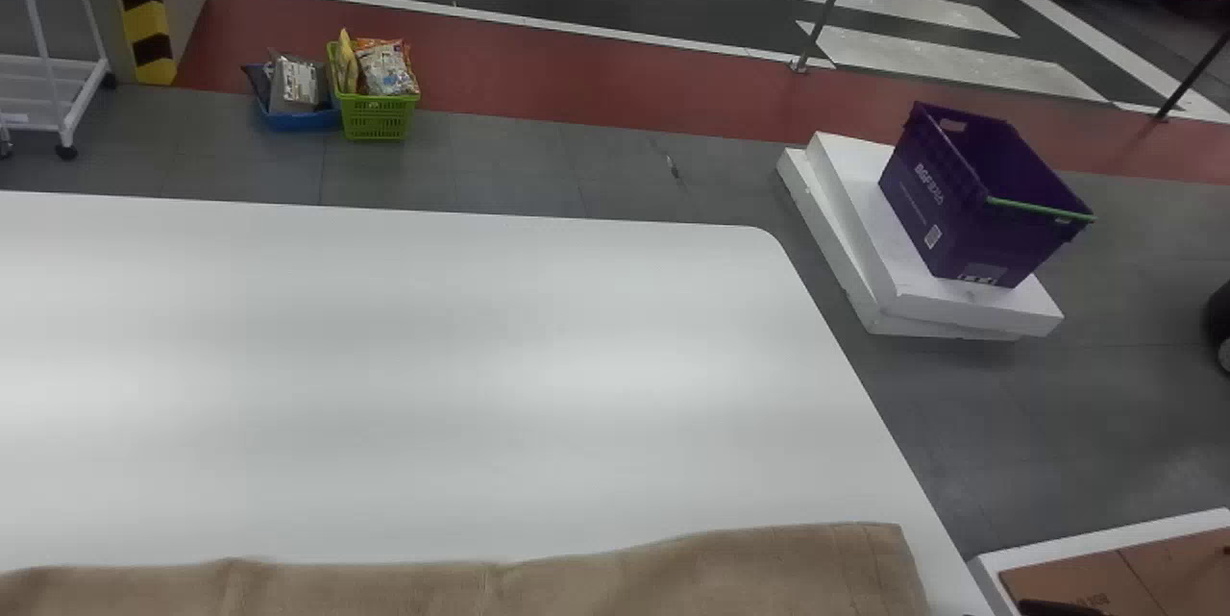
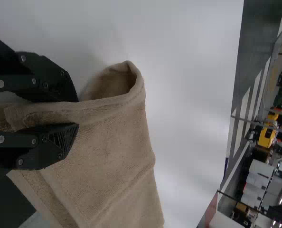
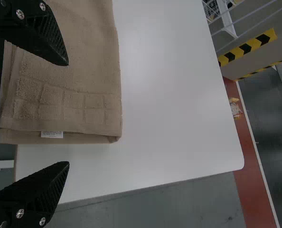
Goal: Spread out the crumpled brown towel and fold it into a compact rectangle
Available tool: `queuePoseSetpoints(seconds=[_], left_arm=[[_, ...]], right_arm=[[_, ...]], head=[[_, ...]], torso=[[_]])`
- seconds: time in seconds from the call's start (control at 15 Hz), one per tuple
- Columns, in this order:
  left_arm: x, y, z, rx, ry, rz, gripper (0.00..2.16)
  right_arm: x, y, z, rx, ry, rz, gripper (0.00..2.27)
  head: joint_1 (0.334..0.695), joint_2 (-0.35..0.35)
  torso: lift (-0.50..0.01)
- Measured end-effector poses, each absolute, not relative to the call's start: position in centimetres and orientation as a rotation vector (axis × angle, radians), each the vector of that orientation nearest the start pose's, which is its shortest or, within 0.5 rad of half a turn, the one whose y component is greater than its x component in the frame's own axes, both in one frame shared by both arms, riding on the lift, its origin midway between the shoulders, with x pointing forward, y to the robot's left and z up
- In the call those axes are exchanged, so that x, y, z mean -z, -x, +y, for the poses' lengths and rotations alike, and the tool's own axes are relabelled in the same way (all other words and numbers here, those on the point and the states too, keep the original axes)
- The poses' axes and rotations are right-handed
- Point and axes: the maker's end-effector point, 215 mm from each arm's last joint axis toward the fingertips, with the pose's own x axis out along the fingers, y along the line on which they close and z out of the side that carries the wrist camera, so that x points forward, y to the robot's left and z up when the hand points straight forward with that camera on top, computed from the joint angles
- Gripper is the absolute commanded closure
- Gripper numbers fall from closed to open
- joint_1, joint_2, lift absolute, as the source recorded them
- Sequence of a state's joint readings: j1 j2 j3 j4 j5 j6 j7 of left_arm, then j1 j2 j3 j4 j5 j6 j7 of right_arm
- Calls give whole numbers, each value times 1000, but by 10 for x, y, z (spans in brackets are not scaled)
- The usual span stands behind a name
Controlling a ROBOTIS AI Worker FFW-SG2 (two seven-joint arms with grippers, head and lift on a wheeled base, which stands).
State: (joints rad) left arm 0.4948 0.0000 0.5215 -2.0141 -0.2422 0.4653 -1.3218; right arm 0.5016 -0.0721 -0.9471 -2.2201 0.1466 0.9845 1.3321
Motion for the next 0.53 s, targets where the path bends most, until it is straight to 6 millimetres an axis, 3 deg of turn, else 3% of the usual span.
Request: queuePoseSetpoints(seconds=[0.27,0.53], left_arm=[[452,-316,316,645,2,611,1858],[416,-349,363,543,-30,529,1858]], right_arm=[[396,-239,-468,-224,-257,738,63],[398,-243,-461,-242,-251,740,63]], head=[[695,-337],[695,-216]], torso=[[-127],[-127]])
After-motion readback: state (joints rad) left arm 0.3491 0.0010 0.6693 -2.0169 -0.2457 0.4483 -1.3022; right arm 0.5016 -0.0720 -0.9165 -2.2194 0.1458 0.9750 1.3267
